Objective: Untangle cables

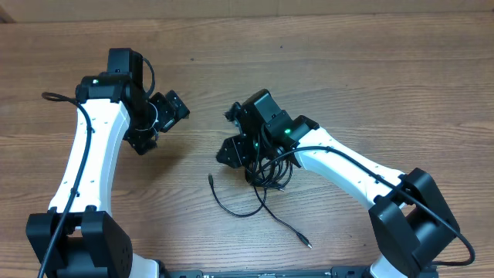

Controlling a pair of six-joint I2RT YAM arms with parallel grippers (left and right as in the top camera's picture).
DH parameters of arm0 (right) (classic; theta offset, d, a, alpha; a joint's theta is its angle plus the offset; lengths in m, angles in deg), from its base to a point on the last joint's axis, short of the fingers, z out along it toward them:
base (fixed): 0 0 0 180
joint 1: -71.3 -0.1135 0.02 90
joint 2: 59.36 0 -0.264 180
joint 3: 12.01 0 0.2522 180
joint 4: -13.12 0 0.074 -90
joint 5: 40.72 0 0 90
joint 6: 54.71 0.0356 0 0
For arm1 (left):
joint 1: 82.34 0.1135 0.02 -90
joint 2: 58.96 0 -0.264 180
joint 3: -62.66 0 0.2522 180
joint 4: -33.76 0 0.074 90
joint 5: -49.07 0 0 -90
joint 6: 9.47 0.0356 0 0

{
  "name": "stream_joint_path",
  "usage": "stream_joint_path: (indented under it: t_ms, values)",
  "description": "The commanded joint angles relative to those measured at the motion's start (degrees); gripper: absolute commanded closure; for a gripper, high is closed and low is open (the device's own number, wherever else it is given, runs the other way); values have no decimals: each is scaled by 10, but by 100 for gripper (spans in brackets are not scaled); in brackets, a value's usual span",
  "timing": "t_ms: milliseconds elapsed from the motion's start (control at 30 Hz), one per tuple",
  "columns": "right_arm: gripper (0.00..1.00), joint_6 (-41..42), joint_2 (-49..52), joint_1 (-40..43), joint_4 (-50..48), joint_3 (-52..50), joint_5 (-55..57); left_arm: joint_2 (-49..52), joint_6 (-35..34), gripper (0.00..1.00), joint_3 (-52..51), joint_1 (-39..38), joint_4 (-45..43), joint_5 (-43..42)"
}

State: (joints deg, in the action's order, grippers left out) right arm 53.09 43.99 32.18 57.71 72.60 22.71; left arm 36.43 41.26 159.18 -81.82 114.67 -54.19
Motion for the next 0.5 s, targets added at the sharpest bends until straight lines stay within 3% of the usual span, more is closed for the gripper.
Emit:
stream_joint_path:
  t_ms: [0,100,233,267,467]
  values:
    - [44,36,-10,2,15,3,76,-10,-6,0,-5,1,22,-9]
    - [35,32,-40,3,46,20,93,-10,-5,0,-5,-7,43,-27]
    - [24,32,-114,3,125,66,198,-10,-6,0,-6,-42,55,-63]
    - [5,34,-139,3,153,80,231,-10,-9,0,-6,-57,54,-79]
    - [0,65,-281,3,234,102,291,-10,-132,0,-9,-174,53,-56]
